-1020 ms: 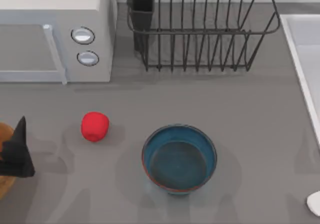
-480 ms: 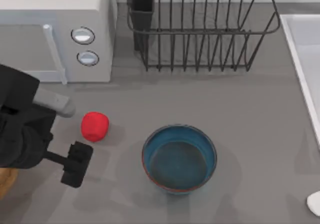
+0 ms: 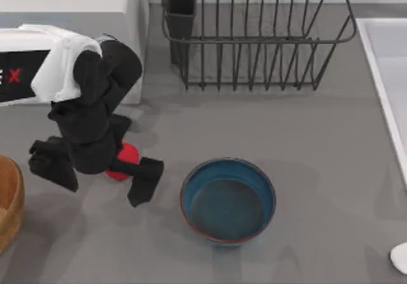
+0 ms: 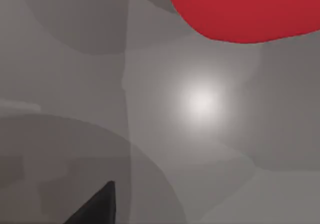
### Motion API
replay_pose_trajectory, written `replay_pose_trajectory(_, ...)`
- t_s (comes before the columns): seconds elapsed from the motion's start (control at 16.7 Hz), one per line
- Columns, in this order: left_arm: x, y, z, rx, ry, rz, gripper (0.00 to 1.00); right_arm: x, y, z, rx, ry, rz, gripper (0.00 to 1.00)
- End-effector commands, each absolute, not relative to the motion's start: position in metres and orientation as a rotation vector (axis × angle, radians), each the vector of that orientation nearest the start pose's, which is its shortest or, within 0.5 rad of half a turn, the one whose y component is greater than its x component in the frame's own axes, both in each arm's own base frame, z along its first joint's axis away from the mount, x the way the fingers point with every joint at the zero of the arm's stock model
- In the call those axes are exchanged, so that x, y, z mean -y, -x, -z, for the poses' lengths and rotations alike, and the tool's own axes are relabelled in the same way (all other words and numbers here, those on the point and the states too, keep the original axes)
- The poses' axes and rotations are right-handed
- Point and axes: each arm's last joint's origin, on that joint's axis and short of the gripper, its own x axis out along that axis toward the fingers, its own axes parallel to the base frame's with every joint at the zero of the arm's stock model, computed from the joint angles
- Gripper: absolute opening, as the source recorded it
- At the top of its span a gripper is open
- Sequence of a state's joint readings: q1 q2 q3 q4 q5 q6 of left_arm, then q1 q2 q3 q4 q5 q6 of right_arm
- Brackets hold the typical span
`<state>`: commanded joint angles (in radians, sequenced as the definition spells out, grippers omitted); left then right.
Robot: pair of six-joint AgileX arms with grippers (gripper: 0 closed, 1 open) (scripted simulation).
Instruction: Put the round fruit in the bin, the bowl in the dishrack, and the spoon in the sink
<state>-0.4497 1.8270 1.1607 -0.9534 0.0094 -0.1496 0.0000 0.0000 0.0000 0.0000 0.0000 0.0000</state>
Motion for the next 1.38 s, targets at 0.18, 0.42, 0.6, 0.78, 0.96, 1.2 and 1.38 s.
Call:
replay_pose_trajectory(0.18, 0.145, -0.317, -0.162, -1.607, -0.168, 0.160, 1.00, 0.001, -0.106, -0.160, 0.000, 0.000, 0.000, 1.00)
replay_pose_trajectory(0.42, 0.146, -0.344, -0.175, -1.576, -0.083, 0.095, 1.00, 0.001, -0.106, -0.160, 0.000, 0.000, 0.000, 1.00)
replay_pose_trajectory(0.6, 0.146, -0.348, -0.176, -1.572, -0.070, 0.085, 1.00, 0.001, -0.106, -0.160, 0.000, 0.000, 0.000, 1.00)
replay_pose_trajectory(0.78, 0.147, -0.347, -0.177, -1.568, -0.074, 0.091, 1.00, 0.001, -0.106, -0.160, 0.000, 0.000, 0.000, 1.00)
replay_pose_trajectory(0.96, 0.152, -0.354, -0.168, -1.556, -0.065, 0.089, 1.00, 0.001, -0.106, -0.160, 0.000, 0.000, 0.000, 1.00)
replay_pose_trajectory(1.2, 0.152, -0.365, -0.127, -1.563, -0.068, 0.088, 1.00, 0.001, -0.106, -0.160, 0.000, 0.000, 0.000, 1.00)
replay_pose_trajectory(1.38, 0.147, -0.353, -0.106, -1.578, -0.072, 0.084, 1.00, 0.001, -0.106, -0.160, 0.000, 0.000, 0.000, 1.00)
